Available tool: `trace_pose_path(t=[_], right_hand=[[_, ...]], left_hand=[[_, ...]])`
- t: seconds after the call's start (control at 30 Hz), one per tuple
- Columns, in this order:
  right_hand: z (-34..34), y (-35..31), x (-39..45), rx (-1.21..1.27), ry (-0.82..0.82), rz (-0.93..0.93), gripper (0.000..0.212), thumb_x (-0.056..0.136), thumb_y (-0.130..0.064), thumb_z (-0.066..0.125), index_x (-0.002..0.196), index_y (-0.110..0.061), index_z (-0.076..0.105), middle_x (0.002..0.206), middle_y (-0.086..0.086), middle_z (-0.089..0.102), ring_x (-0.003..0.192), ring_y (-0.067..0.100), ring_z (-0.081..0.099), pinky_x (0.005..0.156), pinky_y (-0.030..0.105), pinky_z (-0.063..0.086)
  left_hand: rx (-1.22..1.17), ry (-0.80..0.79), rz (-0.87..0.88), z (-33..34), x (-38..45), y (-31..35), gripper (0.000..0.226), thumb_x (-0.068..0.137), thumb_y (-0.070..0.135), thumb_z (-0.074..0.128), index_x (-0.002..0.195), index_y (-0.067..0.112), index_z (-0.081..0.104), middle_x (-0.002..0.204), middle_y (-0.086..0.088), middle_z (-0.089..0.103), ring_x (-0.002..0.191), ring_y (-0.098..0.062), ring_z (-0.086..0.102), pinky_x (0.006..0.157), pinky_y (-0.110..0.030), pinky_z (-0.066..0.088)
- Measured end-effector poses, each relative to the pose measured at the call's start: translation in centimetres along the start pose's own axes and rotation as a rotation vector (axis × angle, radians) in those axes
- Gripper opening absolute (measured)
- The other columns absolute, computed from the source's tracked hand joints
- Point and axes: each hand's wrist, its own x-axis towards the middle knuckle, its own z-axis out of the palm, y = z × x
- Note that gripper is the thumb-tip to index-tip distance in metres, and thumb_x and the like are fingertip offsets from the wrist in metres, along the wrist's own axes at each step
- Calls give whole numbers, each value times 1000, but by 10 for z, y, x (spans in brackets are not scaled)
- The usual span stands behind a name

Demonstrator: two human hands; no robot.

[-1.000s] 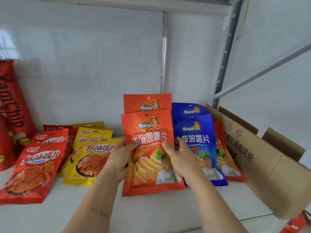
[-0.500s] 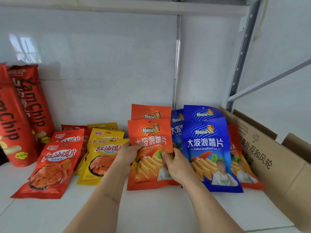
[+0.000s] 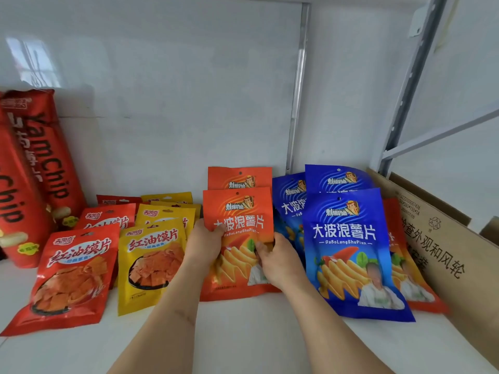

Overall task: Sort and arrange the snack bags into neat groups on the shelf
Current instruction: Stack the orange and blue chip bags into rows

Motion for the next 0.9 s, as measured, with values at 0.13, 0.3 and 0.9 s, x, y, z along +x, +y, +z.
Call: trace_pose_path(t=[0.13,0.3,0.9], right_hand=[[5,-8,0,20,9,19,31,97,-42,54,123,-24,55,118,-5,62,105,16,62,82,30,48],[6,-12,-5,48,47,26,29,95,-40,56,120,-26,53,118,-4,63,105,17,63,85,33,51],[-158,60,-46,-89,555,115,51,93,-49,59,133,-19,51,130,5,55,118,23,55,91,41,53]], left_hand=[[157,55,57,-1,2,0,44,102,28,55,140,9,45,131,-13,63,115,-36,62,81,-34,45],[260,112,115,2,0,0,60,100,29,55,149,6,30,145,-18,50,130,-39,51,99,-46,46],[79,-131,492,103,-99,54,52,100,27,59,147,12,43,151,-1,42,136,-18,44,98,-13,42]])
